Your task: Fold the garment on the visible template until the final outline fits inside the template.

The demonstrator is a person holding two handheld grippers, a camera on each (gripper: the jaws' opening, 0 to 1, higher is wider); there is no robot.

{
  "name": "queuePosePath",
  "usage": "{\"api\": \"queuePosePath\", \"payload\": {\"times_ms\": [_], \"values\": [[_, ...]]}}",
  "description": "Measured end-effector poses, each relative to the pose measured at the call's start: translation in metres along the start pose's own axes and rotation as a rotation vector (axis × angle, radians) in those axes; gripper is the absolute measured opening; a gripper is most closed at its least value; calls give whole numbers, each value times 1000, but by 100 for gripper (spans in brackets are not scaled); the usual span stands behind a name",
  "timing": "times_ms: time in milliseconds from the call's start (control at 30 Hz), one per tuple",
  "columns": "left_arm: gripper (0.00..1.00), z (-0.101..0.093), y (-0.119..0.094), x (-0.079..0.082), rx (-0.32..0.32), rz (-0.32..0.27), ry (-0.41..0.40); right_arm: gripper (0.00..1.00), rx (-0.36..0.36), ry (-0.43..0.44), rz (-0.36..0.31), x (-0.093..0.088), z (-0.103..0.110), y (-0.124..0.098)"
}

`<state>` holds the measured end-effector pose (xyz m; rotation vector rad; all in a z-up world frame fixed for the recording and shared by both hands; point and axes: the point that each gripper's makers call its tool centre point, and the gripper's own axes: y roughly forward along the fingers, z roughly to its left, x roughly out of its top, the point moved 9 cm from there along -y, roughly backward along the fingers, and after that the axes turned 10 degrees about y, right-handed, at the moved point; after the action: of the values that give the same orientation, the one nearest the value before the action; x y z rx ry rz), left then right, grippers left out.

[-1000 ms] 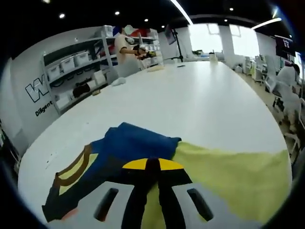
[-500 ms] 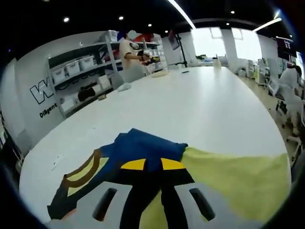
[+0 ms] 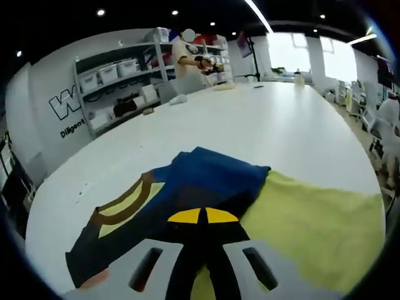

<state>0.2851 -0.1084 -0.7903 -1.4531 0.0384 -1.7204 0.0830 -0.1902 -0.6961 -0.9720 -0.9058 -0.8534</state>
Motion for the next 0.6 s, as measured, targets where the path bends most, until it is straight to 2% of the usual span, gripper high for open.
{"api": "queuePosePath", "payload": {"times_ms": [133,267,600], "values": [[0,-2,5,-6,-12,32,10,14,-2,3,0,0,0,0],[0,-4,10,-6,-19,37,19,14,-4,4,1,0,-1,0],[0,-6,20,12,-24,-14,40,14,-6,6,2,-1,-1,-1]]}}
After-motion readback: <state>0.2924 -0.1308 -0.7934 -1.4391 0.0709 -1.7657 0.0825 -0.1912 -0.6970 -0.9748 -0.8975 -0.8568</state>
